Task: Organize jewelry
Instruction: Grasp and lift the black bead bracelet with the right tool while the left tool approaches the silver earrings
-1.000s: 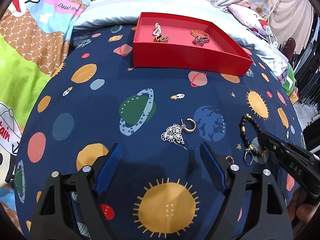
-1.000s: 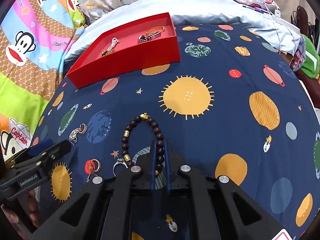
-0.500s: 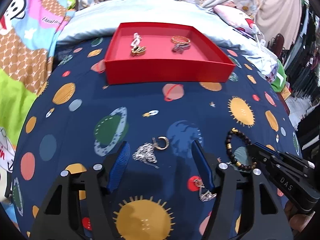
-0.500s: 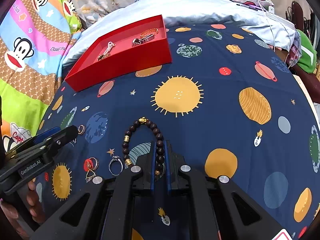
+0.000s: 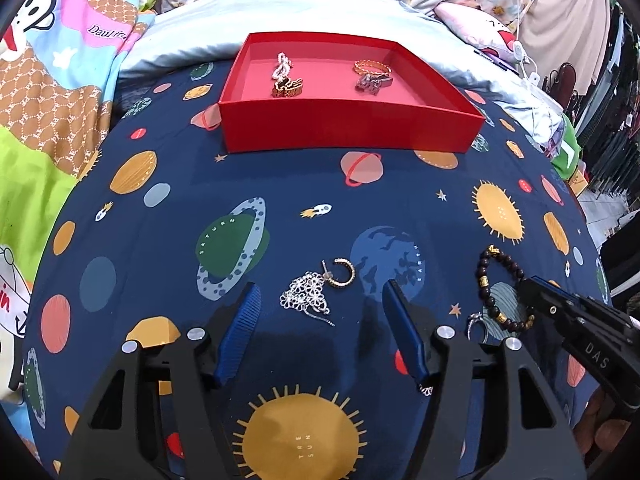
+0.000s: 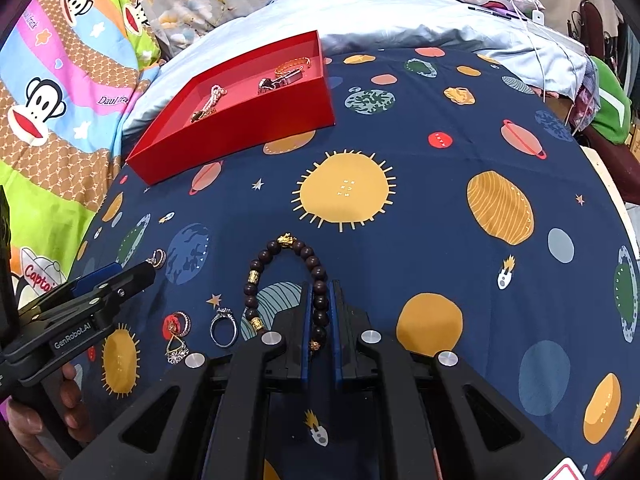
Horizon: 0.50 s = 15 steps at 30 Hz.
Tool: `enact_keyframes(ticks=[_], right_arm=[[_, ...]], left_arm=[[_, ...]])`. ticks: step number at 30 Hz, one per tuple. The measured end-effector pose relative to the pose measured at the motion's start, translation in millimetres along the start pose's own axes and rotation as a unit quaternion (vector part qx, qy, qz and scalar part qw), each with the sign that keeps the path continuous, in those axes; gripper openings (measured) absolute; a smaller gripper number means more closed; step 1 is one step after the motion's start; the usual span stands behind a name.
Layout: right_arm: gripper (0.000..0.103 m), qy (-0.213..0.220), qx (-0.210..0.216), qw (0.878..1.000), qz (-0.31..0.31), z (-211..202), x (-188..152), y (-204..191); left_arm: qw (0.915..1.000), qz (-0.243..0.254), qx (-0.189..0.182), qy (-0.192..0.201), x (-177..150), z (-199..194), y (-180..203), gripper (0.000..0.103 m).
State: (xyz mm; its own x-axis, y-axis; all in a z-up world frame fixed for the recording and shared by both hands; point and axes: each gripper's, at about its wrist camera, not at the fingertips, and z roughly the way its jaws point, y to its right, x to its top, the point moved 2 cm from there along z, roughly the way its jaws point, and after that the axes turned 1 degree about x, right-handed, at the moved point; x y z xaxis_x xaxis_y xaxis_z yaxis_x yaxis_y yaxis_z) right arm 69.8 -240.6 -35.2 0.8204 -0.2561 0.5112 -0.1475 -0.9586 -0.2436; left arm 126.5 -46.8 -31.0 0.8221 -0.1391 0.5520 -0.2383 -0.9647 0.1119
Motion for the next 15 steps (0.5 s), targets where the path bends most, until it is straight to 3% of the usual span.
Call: enact_keyframes(ticks=[3, 6, 8, 10, 15], right_arm=[[0.008, -0.006, 0.004, 1.0, -0.004, 2.0, -0.6, -0.4], [0.016, -0.001, 0.0, 1.0, -0.01, 2.2, 0.4, -2.8], [0.015, 0.001, -0.005, 1.0, -0.016, 3.2, 0.9, -4.2], [0.007, 0.002, -0.018, 1.0, -0.023, 3.5, 1.0, -5.0], [0.007, 0.003, -0.042, 0.999, -0.017, -5.5, -2.7, 3.8]], left_arm=[[1.0, 0.0, -0.009, -0.003, -1.9, -3.0, 2.9, 0.061], [0.9997, 0.012, -0.023, 0.003, -3.0, -10.1, 14.0, 0.061], [0.9992, 0.023, -0.032, 0.005, -4.2, -13.9, 24.3, 0.061], [0.9988, 0.031, -0.039, 0.004, -5.4, -14.8, 32.0, 0.061], [0.9976, 0.047, -0.05, -0.004, -12.2, -14.6, 49.1, 0.061]])
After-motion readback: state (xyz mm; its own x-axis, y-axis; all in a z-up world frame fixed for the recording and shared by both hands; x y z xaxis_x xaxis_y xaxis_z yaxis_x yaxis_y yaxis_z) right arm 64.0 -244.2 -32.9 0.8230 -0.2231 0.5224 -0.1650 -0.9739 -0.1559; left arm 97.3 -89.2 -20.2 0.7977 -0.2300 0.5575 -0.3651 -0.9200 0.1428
